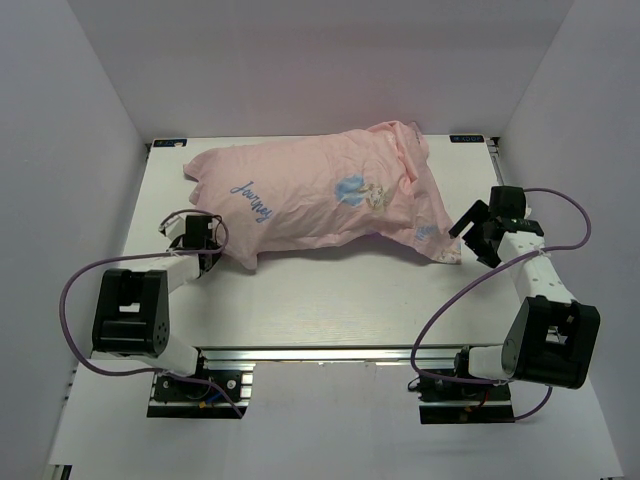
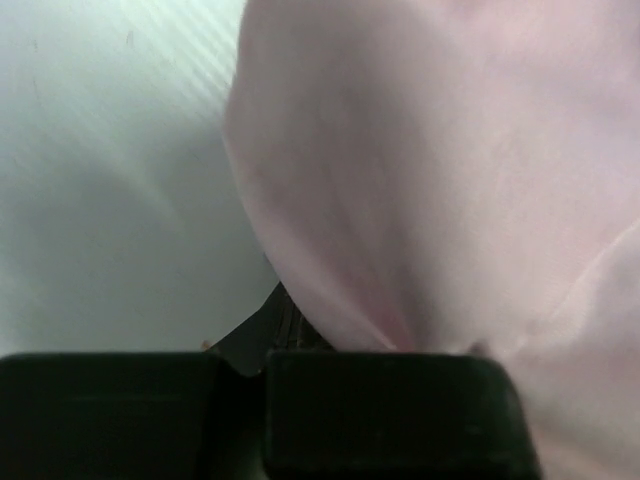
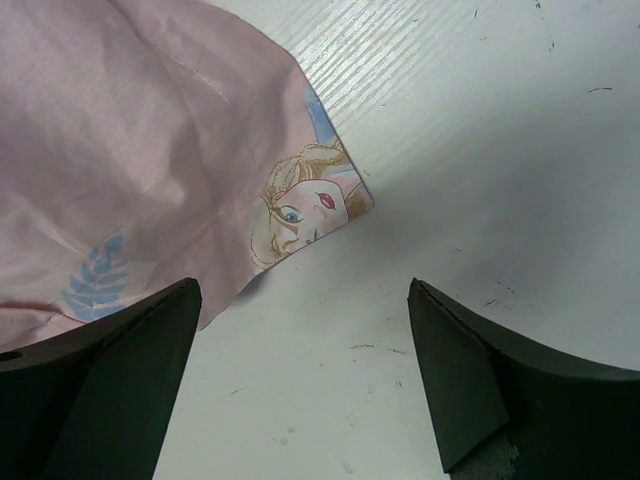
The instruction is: Put the pillow into the pillowcase
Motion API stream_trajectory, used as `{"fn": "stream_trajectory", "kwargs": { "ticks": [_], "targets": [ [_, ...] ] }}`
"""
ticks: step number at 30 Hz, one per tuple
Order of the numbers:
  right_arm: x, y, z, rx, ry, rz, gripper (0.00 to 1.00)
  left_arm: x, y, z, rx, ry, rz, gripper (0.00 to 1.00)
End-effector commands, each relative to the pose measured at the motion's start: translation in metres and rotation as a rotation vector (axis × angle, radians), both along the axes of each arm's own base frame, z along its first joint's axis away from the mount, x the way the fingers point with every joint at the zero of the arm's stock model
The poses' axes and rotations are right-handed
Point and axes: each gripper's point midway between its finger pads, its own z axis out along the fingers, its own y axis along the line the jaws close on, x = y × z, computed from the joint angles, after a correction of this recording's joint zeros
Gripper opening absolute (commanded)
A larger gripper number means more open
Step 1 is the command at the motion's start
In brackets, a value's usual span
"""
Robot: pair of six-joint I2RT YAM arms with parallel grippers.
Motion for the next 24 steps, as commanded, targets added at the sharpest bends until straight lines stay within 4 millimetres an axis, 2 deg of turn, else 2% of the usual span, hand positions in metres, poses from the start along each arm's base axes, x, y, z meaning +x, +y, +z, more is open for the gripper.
{"fn": "stream_trajectory", "kwargs": {
  "ticks": [1, 6, 7, 8, 10, 11, 12, 13, 16, 19, 22, 24],
  "targets": [
    [-0.004, -0.006, -0.003, -0.025, 0.015, -0.004, 0.89, -0.045, -0.001, -0.020, -0.004, 0.140, -0.027, 0.00],
    [-0.002, -0.002, 0.000, -0.017, -0.001, 0.027, 0.89, -0.053, 0.007, 0.011, 0.011, 0.077, 0.025, 0.00],
    [0.000, -0.002, 0.002, -0.016, -0.007, 0.035, 0.89, -0.052, 0.006, 0.023, 0.007, 0.042, 0.020, 0.00],
    [0.001, 0.000, 0.003, -0.012, -0.012, 0.047, 0.89, -0.055, 0.005, 0.027, 0.007, 0.048, 0.009, 0.09],
    [0.003, 0.002, 0.005, -0.002, -0.023, 0.064, 0.89, -0.062, 0.000, 0.031, -0.004, 0.049, -0.027, 0.47],
    [0.004, 0.004, 0.005, 0.003, -0.025, 0.072, 0.89, -0.061, -0.003, 0.041, -0.007, 0.001, -0.063, 0.98],
    [0.006, 0.006, 0.005, 0.015, -0.033, 0.081, 0.89, -0.064, -0.006, 0.039, -0.008, -0.007, -0.091, 0.98],
    [0.007, 0.009, 0.005, 0.020, -0.039, 0.097, 0.89, -0.076, -0.006, 0.029, -0.017, 0.008, -0.083, 0.98],
    [0.011, 0.017, 0.005, 0.055, -0.050, 0.142, 0.89, -0.081, -0.001, 0.034, -0.032, -0.055, -0.009, 0.98],
    [0.013, 0.023, 0.006, 0.077, -0.060, 0.177, 0.89, -0.063, -0.001, 0.057, -0.009, -0.166, -0.047, 0.98],
    [0.014, 0.025, 0.008, 0.078, -0.076, 0.196, 0.89, -0.033, -0.002, 0.086, 0.024, -0.309, -0.100, 0.98],
    [0.014, 0.025, 0.009, 0.074, -0.082, 0.198, 0.89, -0.025, -0.014, 0.088, -0.022, -0.341, -0.156, 0.98]
  ]
}}
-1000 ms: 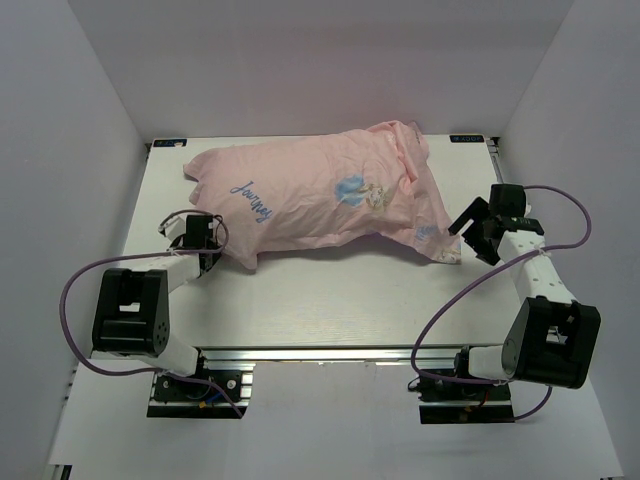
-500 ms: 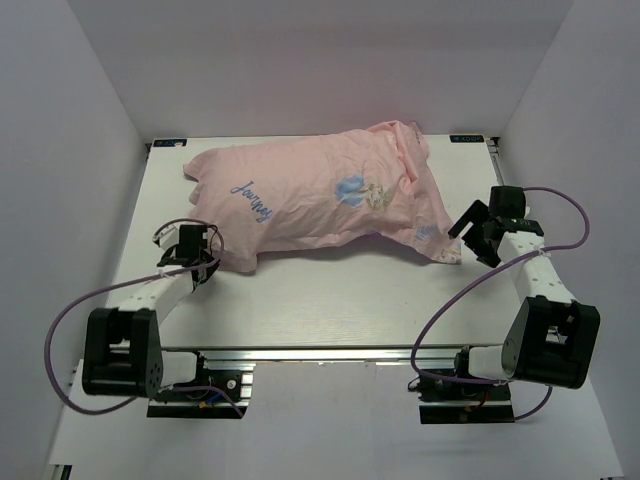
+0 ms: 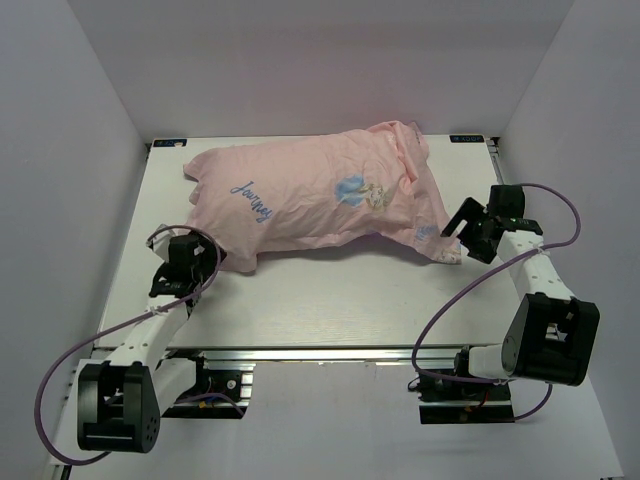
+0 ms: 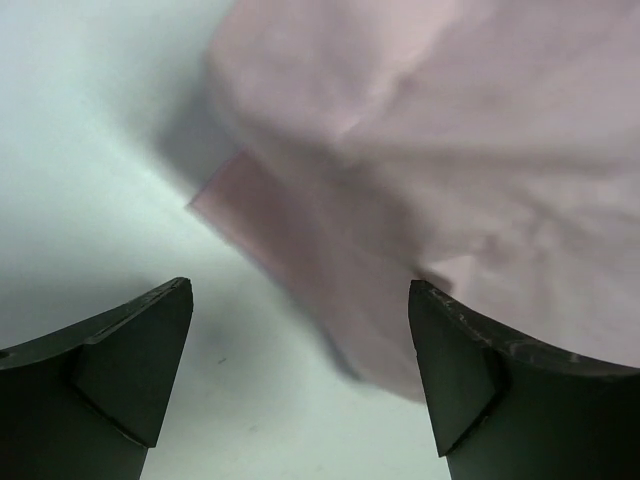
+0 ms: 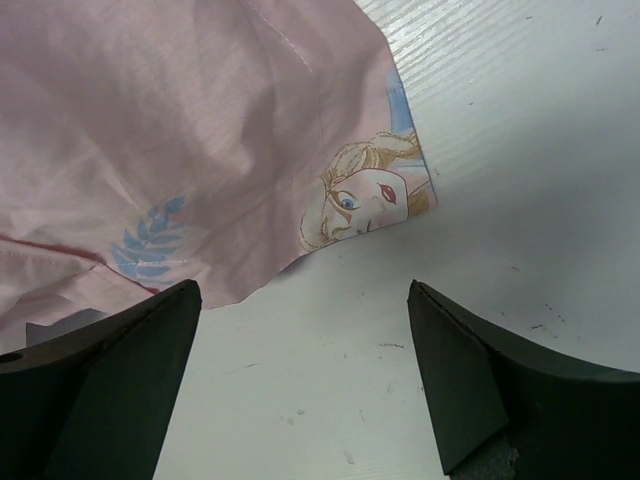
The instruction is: Put the pillow into the pillowcase
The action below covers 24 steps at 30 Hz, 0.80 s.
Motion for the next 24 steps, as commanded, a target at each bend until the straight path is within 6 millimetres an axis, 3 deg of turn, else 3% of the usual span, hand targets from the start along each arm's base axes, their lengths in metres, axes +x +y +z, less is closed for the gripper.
{"fn": "stream_trajectory", "kwargs": {
  "ticks": [1, 3, 7, 13, 14, 16, 17, 18, 21, 24],
  "targets": [
    [0.007, 0.002, 0.009, 0.001, -0.054, 0.040, 0.89, 0.038, -0.013, 0.037, -0.022, -0.190, -0.096, 0.98],
    [0.008, 0.002, 0.012, -0.002, -0.066, 0.044, 0.89, 0.046, -0.015, 0.037, -0.020, -0.196, -0.109, 0.98],
    [0.008, 0.001, 0.009, -0.004, -0.060, 0.042, 0.89, 0.054, -0.010, 0.003, -0.017, -0.077, -0.100, 0.98],
    [0.009, 0.001, 0.008, -0.004, -0.055, 0.043, 0.89, 0.077, -0.021, -0.010, -0.048, -0.118, -0.158, 0.98],
    [0.009, 0.001, 0.007, -0.008, -0.055, 0.044, 0.89, 0.078, -0.021, -0.025, -0.047, -0.077, -0.157, 0.98],
    [0.008, 0.000, 0.007, -0.009, -0.052, 0.041, 0.89, 0.084, -0.020, -0.033, -0.049, -0.038, -0.148, 0.98],
    [0.008, -0.001, 0.007, -0.013, -0.051, 0.038, 0.89, 0.082, -0.021, -0.049, -0.056, 0.014, -0.152, 0.96],
    [0.007, -0.001, 0.007, -0.017, -0.051, 0.037, 0.89, 0.083, -0.022, -0.054, -0.062, 0.030, -0.151, 0.79],
    [0.007, -0.005, 0.010, -0.036, -0.056, 0.025, 0.89, 0.082, -0.024, -0.068, -0.073, 0.067, -0.161, 0.51],
    [0.006, -0.007, 0.012, -0.047, -0.060, 0.018, 0.89, 0.085, -0.022, -0.070, -0.066, 0.075, -0.169, 0.36]
  ]
}}
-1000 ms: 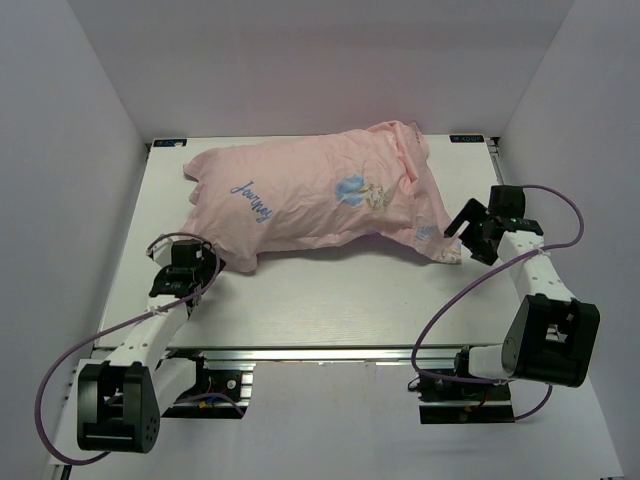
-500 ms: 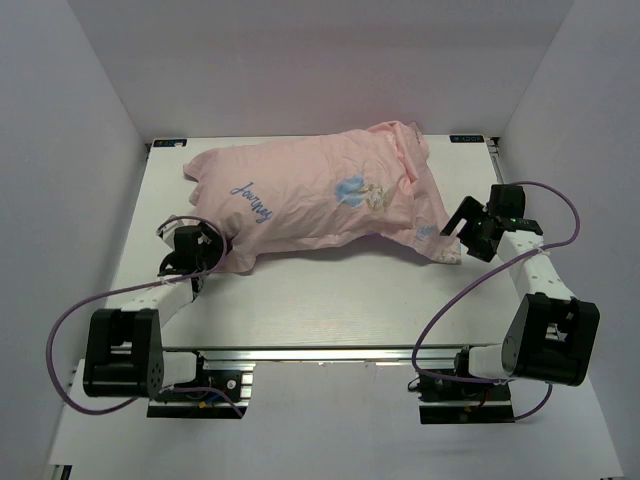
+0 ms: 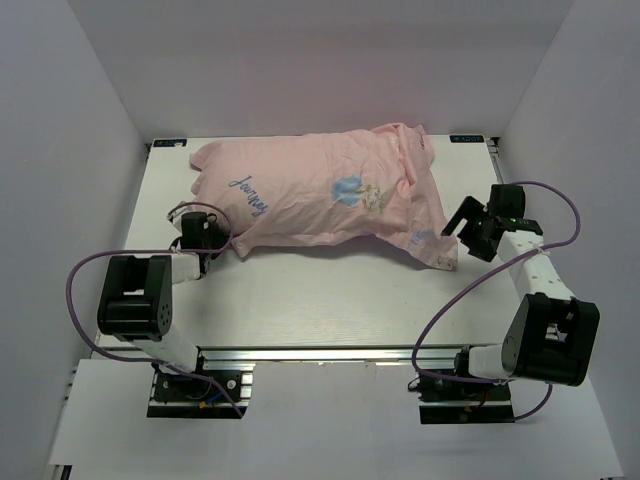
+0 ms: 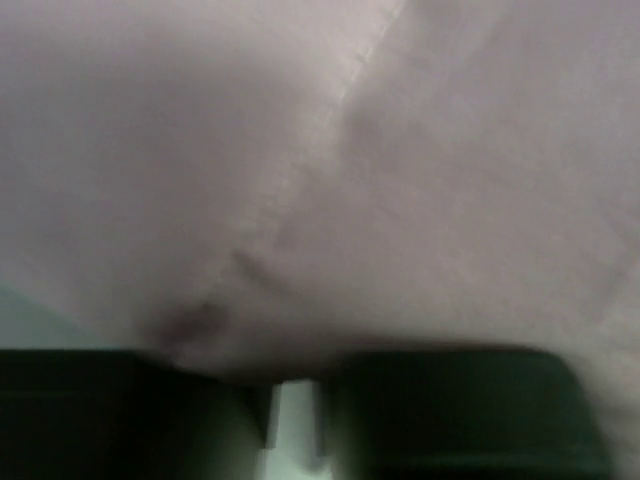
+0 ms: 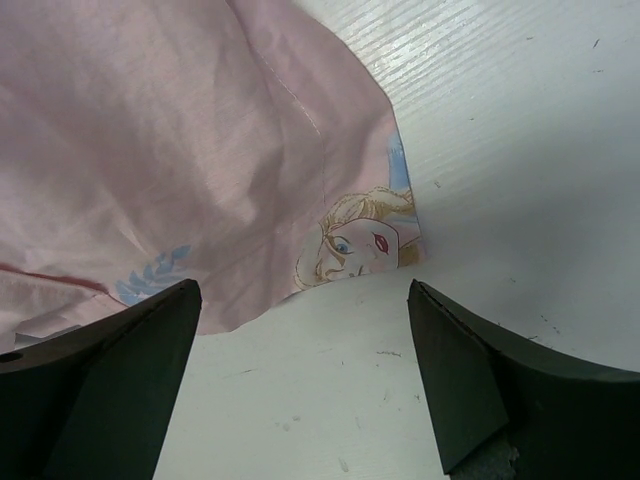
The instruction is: Put the pillow into the pillowcase
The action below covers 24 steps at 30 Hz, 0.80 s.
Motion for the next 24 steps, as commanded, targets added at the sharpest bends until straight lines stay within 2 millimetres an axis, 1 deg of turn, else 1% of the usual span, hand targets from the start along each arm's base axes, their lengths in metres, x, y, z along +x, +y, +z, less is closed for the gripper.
{"fn": "stream_trajectory", "kwargs": {
  "ticks": [1, 2, 3, 4, 5, 8, 9, 10, 11, 12, 13, 14, 15, 16, 17, 18, 19, 20, 21, 23, 24],
  "targets": [
    [0.002, -0.006, 0.010, -0.033, -0.041, -0.003, 0.89, -0.015, -0.003, -0.026, -0.009, 0.108, -0.034, 0.21],
    [0.002, -0.006, 0.010, -0.033, -0.041, -0.001, 0.89, -0.015, -0.001, -0.028, -0.007, 0.127, -0.020, 0.00],
    [0.002, -0.007, 0.011, -0.034, -0.041, -0.003, 0.89, -0.004, 0.000, -0.020, -0.003, 0.115, -0.016, 0.00],
    [0.001, -0.007, 0.010, -0.035, -0.038, -0.003, 0.89, -0.004, 0.000, -0.022, 0.004, 0.128, -0.024, 0.00],
    [0.001, -0.007, 0.010, -0.036, -0.038, -0.005, 0.89, 0.000, 0.000, -0.019, 0.008, 0.115, -0.029, 0.00],
    [0.001, -0.008, 0.009, -0.040, -0.036, -0.007, 0.89, 0.006, 0.001, -0.003, 0.011, 0.061, -0.021, 0.00],
    [-0.001, -0.008, 0.009, -0.043, -0.029, -0.005, 0.89, 0.005, 0.001, 0.003, 0.009, 0.048, -0.023, 0.00],
    [0.000, -0.009, 0.011, -0.045, -0.031, -0.003, 0.89, 0.004, 0.002, 0.009, 0.011, 0.040, -0.017, 0.00],
    [-0.001, -0.010, 0.011, -0.049, -0.029, -0.006, 0.89, 0.005, 0.004, 0.031, 0.019, -0.009, -0.004, 0.00],
    [-0.003, -0.009, 0.011, -0.047, -0.019, -0.011, 0.89, 0.002, 0.007, 0.041, 0.012, -0.026, 0.024, 0.00],
    [-0.003, -0.009, 0.013, -0.044, -0.022, -0.018, 0.89, -0.005, 0.014, 0.047, 0.032, -0.021, 0.065, 0.00],
    [-0.004, -0.010, 0.015, -0.043, -0.021, -0.029, 0.89, -0.007, 0.016, 0.075, 0.031, -0.087, 0.077, 0.00],
    [-0.004, -0.009, 0.015, -0.037, -0.020, -0.034, 0.89, -0.010, 0.018, 0.087, 0.023, -0.110, 0.096, 0.00],
    [-0.007, -0.009, 0.015, -0.033, -0.009, -0.041, 0.89, -0.021, 0.023, 0.090, 0.034, -0.084, 0.129, 0.00],
    [-0.010, -0.013, 0.014, -0.050, 0.001, -0.064, 0.89, -0.026, 0.025, 0.112, 0.018, -0.132, 0.157, 0.00],
    [-0.012, -0.013, 0.014, -0.050, 0.005, -0.072, 0.89, -0.031, 0.027, 0.119, 0.018, -0.138, 0.174, 0.00],
    [-0.016, -0.014, 0.012, -0.049, 0.018, -0.085, 0.89, -0.040, 0.031, 0.120, 0.026, -0.123, 0.193, 0.00],
    [-0.021, -0.018, 0.006, -0.063, 0.035, -0.105, 0.89, -0.044, 0.031, 0.126, 0.023, -0.134, 0.195, 0.00],
    [-0.024, -0.018, 0.004, -0.068, 0.042, -0.109, 0.89, -0.049, 0.031, 0.139, 0.018, -0.174, 0.198, 0.00],
    [-0.028, -0.023, 0.002, -0.082, 0.044, -0.145, 0.89, -0.058, 0.029, 0.146, 0.009, -0.185, 0.189, 0.00],
    [-0.031, -0.023, -0.004, -0.087, 0.055, -0.147, 0.89, -0.062, 0.028, 0.157, 0.001, -0.217, 0.187, 0.00]
  ]
}}
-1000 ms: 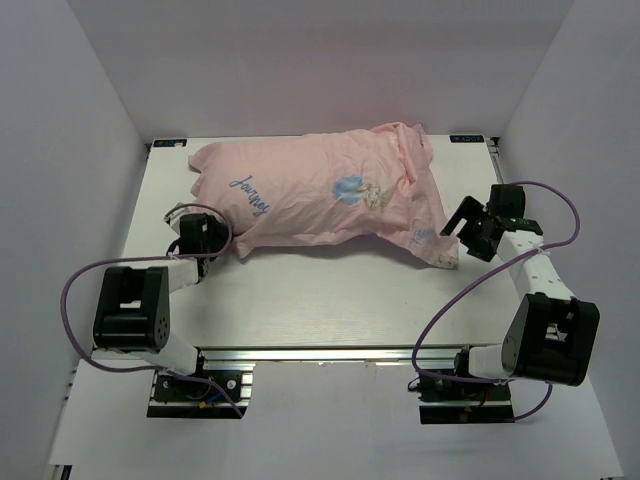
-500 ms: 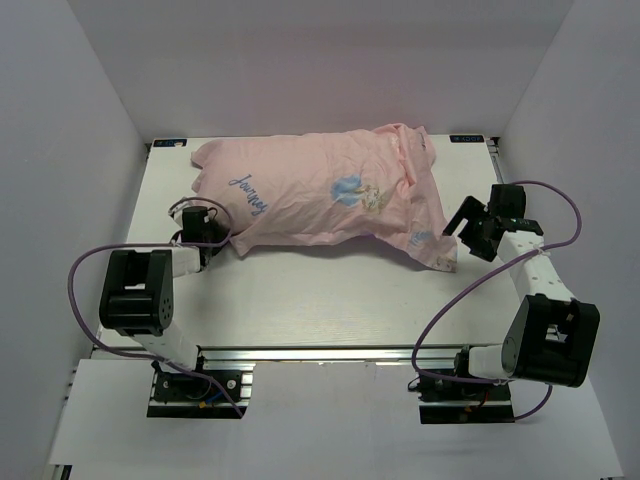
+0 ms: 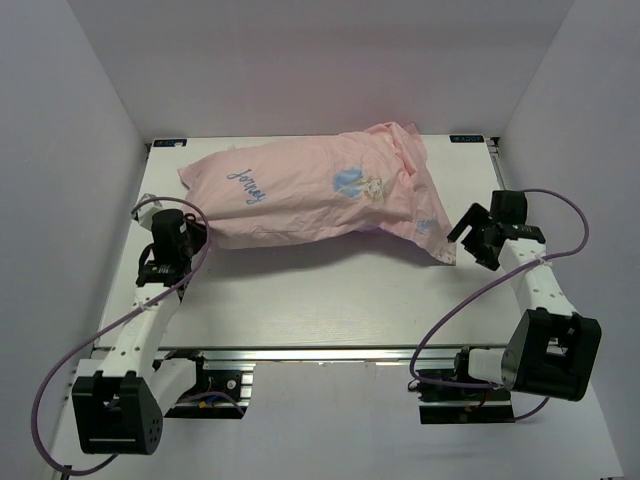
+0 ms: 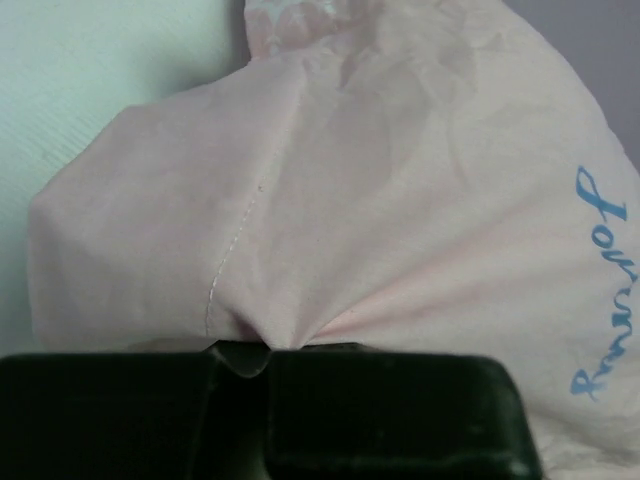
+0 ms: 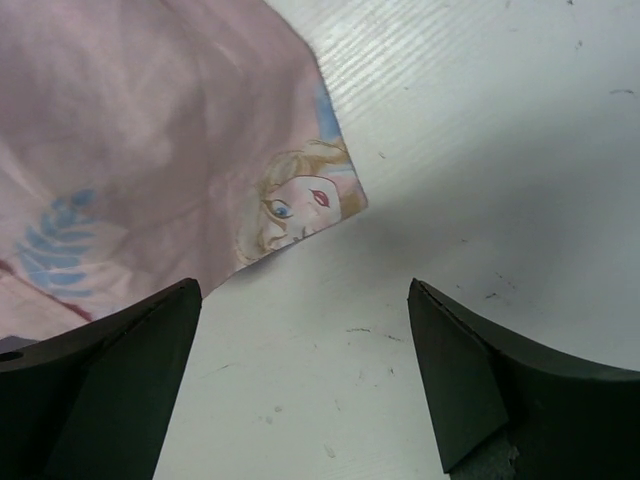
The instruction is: Put the pillow into the pillowcase
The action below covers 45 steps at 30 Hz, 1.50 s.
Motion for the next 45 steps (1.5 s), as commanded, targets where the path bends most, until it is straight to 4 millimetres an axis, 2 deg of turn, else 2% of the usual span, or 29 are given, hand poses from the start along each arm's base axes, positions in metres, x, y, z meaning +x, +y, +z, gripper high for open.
{"fn": "stream_trajectory", "kwargs": {
  "ticks": [1, 5, 7, 9, 10, 11, 15, 18, 19, 21, 23, 24, 26, 29, 30, 32, 33, 36, 37, 38, 39, 41, 43, 44, 45],
  "targets": [
    [-0.013, -0.011, -0.009, -0.033, 0.033, -0.067, 0.89, -0.020, 0.011, 0.014, 0.002, -0.004, 0.063, 0.00],
    [-0.012, -0.008, -0.023, -0.015, 0.090, -0.057, 0.89, -0.027, 0.012, 0.038, 0.005, -0.047, 0.062, 0.00],
    [-0.006, -0.008, -0.030, -0.014, 0.099, -0.037, 0.89, -0.029, 0.013, 0.049, 0.011, -0.062, 0.070, 0.00],
    [0.002, 0.005, -0.036, 0.041, 0.102, 0.022, 0.89, -0.030, 0.014, 0.056, 0.022, -0.074, 0.070, 0.00],
    [0.003, 0.019, -0.037, 0.112, 0.092, 0.067, 0.89, -0.030, 0.014, 0.058, 0.023, -0.076, 0.064, 0.00],
    [0.003, 0.024, -0.041, 0.135, 0.094, 0.081, 0.89, -0.029, 0.013, 0.058, 0.023, -0.075, 0.059, 0.00],
    [0.009, 0.033, -0.060, 0.202, 0.129, 0.073, 0.89, -0.030, 0.010, 0.058, 0.023, -0.066, 0.042, 0.00],
    [0.019, 0.042, -0.064, 0.272, 0.112, 0.051, 0.89, -0.031, 0.011, 0.059, 0.027, -0.062, 0.040, 0.00],
    [0.029, 0.046, -0.061, 0.283, 0.067, 0.058, 0.89, -0.032, 0.011, 0.061, 0.028, -0.067, 0.043, 0.00],
    [0.033, 0.052, -0.068, 0.302, 0.062, 0.048, 0.89, -0.034, 0.012, 0.063, 0.034, -0.070, 0.046, 0.00],
    [0.043, 0.050, -0.072, 0.280, 0.049, 0.030, 0.89, -0.034, 0.014, 0.065, 0.039, -0.076, 0.057, 0.00],
    [0.043, 0.049, -0.081, 0.273, 0.074, 0.023, 0.89, -0.035, 0.015, 0.065, 0.041, -0.075, 0.059, 0.00],
    [0.046, 0.049, -0.087, 0.270, 0.097, 0.010, 0.88, -0.035, 0.016, 0.068, 0.044, -0.078, 0.066, 0.00],
    [0.045, 0.045, -0.101, 0.245, 0.152, -0.025, 0.77, -0.036, 0.018, 0.067, 0.049, -0.068, 0.073, 0.00],
    [0.045, 0.045, -0.105, 0.235, 0.167, -0.032, 0.70, -0.037, 0.018, 0.067, 0.051, -0.067, 0.075, 0.00],
    [0.042, 0.043, -0.113, 0.213, 0.195, -0.051, 0.62, -0.039, 0.020, 0.068, 0.055, -0.068, 0.087, 0.00],
    [0.042, 0.045, -0.116, 0.216, 0.200, -0.054, 0.50, -0.040, 0.021, 0.069, 0.058, -0.068, 0.089, 0.00],
    [0.038, 0.048, -0.126, 0.223, 0.236, -0.059, 0.34, -0.041, 0.022, 0.071, 0.061, -0.074, 0.096, 0.00],
    [0.046, 0.047, -0.122, 0.200, 0.217, -0.051, 0.29, -0.041, 0.023, 0.072, 0.064, -0.076, 0.096, 0.00],
    [0.050, 0.048, -0.121, 0.184, 0.207, -0.040, 0.18, -0.042, 0.023, 0.072, 0.067, -0.075, 0.096, 0.00],
    [0.053, 0.047, -0.120, 0.180, 0.203, -0.040, 0.16, -0.042, 0.024, 0.072, 0.070, -0.072, 0.102, 0.00],
    [0.065, 0.048, -0.107, 0.155, 0.165, 0.021, 0.18, -0.042, 0.025, 0.071, 0.080, -0.065, 0.104, 0.00],
    [0.068, 0.045, -0.098, 0.062, 0.140, 0.133, 0.32, -0.042, 0.029, 0.077, 0.098, -0.072, 0.116, 0.00],
    [0.072, 0.044, -0.084, 0.026, 0.096, 0.186, 0.36, -0.041, 0.030, 0.080, 0.105, -0.077, 0.120, 0.00],
    [0.073, 0.041, -0.076, -0.016, 0.064, 0.245, 0.49, -0.039, 0.031, 0.084, 0.112, -0.084, 0.124, 0.00]
  ]
}}
